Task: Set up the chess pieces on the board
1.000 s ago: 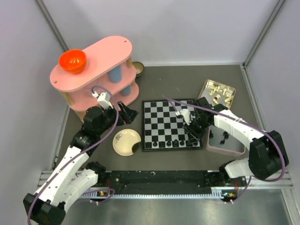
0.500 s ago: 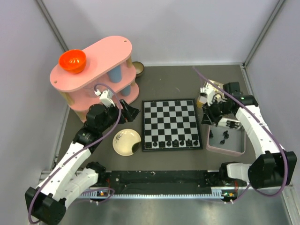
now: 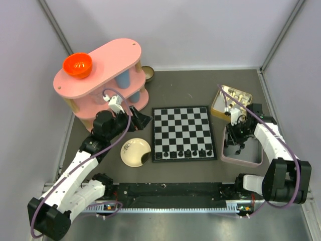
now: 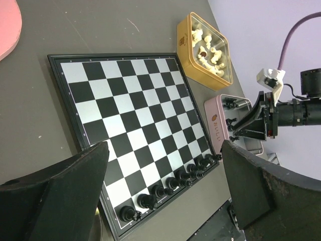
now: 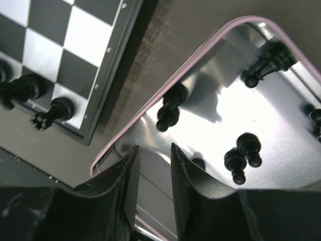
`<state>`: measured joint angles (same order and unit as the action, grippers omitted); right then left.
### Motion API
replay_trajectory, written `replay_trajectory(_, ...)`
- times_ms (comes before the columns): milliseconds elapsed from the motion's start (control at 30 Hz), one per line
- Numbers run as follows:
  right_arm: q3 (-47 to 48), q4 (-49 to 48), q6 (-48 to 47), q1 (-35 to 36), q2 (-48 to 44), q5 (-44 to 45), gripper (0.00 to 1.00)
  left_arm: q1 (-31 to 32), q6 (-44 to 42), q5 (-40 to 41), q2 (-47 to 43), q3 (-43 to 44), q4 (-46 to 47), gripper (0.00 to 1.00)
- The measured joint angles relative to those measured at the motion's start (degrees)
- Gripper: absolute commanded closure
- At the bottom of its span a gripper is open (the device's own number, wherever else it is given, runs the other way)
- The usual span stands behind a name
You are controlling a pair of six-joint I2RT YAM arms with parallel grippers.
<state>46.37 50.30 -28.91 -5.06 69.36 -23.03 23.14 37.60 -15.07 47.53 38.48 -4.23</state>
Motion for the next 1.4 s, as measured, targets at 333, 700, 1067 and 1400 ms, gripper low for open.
replay_trajectory(333,-0.4,-5.5,1.7,0.0,5.3,3.0,0.74,0.0,0.1,-0.3,-0.8,0.0,0.0,0.01)
replay_trajectory(700,-0.7,-6.3,1.7,0.1,7.2,1.9,0.74,0.0,0.4,-0.3,-1.0,0.0,0.0,0.01)
replay_trajectory(1067,-0.7,-6.6,2.1,0.7,9.9,1.4,0.87,0.0,0.4,-0.3,-0.9,0.0,0.1,0.01)
replay_trajectory(1400,-0.7,-5.7,1.2,0.8,7.1,4.0,0.95,0.0,0.4,-0.3,-0.9,0.0,0.0,0.01)
